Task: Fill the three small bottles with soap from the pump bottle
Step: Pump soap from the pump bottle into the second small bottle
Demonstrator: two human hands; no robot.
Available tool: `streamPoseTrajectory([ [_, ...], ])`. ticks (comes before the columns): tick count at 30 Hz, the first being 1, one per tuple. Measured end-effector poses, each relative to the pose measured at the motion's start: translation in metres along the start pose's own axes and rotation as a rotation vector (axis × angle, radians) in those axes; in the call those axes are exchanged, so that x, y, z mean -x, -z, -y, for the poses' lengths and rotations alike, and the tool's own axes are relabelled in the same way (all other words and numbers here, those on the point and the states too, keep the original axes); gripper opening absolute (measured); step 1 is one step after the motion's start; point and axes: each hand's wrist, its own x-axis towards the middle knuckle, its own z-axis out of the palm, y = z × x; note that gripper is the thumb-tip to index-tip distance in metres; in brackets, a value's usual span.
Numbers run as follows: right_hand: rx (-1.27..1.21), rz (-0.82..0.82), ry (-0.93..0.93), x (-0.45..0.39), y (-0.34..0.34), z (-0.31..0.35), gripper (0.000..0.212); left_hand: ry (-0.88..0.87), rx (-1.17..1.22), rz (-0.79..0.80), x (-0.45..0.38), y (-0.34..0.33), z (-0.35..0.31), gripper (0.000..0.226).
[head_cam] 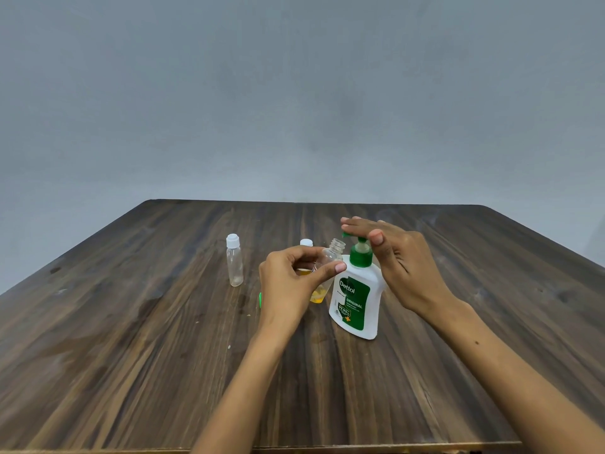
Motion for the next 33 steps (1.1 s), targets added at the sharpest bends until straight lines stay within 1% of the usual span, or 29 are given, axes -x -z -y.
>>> streamPoseTrajectory([
  [4,-0.004,-0.003,0.012,0.0018,-0.0033,0.0004,0.082,0.008,0.012,-0.009,-0.0008,-0.0004,-0.0005,0.027],
  [8,-0.017,0.007,0.007,0.0018,-0.0009,-0.0016,0.082,0.007,0.000,-0.001,0.0005,-0.0013,0.0001,0.030],
  [12,0.002,-0.001,0.022,-0.0018,0.0016,-0.0022,0.083,0.004,0.007,0.000,0.0008,-0.0015,-0.0008,0.027],
  [17,-0.012,-0.014,0.021,0.0030,-0.0043,-0.0058,0.079,0.011,0.015,-0.006,-0.0003,0.0001,0.0001,0.029],
  [23,-0.040,-0.013,0.012,-0.0026,0.0003,-0.0057,0.080,0.006,0.018,0.001,0.0013,-0.0020,-0.0012,0.026],
  [33,-0.015,-0.014,0.010,-0.0005,-0.0002,-0.0044,0.081,0.000,0.025,-0.003,0.0015,-0.0008,-0.0024,0.025],
])
